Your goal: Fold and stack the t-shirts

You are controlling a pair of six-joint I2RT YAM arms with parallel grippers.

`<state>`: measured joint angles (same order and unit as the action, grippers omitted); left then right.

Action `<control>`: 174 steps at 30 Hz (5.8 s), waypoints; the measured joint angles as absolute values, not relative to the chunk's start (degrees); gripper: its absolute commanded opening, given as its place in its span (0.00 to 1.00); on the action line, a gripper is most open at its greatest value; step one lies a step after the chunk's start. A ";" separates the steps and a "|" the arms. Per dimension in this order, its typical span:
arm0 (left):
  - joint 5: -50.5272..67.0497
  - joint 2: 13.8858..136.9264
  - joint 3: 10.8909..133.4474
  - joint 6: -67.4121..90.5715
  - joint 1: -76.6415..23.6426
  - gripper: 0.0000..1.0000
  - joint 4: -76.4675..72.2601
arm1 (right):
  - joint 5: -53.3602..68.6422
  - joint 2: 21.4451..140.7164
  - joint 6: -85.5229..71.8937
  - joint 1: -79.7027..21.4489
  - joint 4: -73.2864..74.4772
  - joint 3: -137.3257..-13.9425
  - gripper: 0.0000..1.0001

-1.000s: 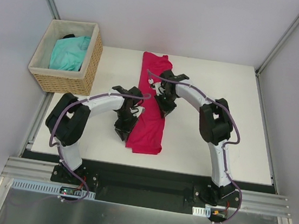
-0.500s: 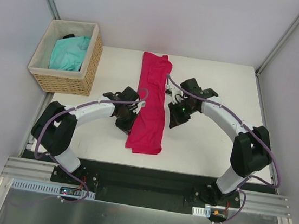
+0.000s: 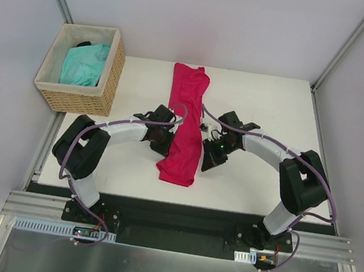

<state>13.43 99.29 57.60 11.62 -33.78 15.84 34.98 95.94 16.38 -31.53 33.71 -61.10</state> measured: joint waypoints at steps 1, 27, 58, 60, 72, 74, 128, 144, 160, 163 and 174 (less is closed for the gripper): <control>13.43 99.33 57.60 11.62 -33.78 0.00 15.51 | 35.14 95.94 16.34 -31.55 33.36 -61.10 0.01; 8.45 95.46 55.61 10.94 -33.78 0.00 25.06 | 35.31 100.33 20.03 -32.51 38.26 -72.18 0.01; 12.56 83.15 44.97 14.02 -33.82 0.00 19.05 | 36.05 93.95 16.47 -32.58 29.08 -54.57 0.01; 12.97 83.07 44.60 14.11 -33.82 0.00 18.28 | 34.13 91.92 16.01 -34.26 27.86 -54.15 0.01; 12.95 79.81 43.57 14.31 -34.20 0.00 16.10 | 24.86 85.34 15.51 -43.48 24.23 -56.88 0.01; 12.97 79.94 43.57 14.31 -34.20 0.00 15.59 | 24.95 87.55 15.73 -44.29 24.14 -57.76 0.01; 12.88 76.62 47.37 16.21 -34.20 0.32 26.76 | 26.37 84.34 12.58 -42.39 29.85 -63.88 0.46; 12.82 76.77 45.87 16.56 -34.20 0.49 26.13 | 25.43 81.62 6.90 -34.13 34.30 -53.91 0.55; 11.64 78.67 44.16 17.17 -34.20 0.47 21.80 | 39.09 87.37 2.07 -29.10 25.06 -48.12 0.48; 11.03 78.67 44.07 17.21 -34.20 0.47 21.78 | 41.01 89.12 1.15 -28.67 23.92 -47.16 0.49; 8.71 78.72 43.33 18.06 -34.15 0.47 22.02 | 41.82 90.83 -1.41 -28.62 22.50 -45.43 0.49</control>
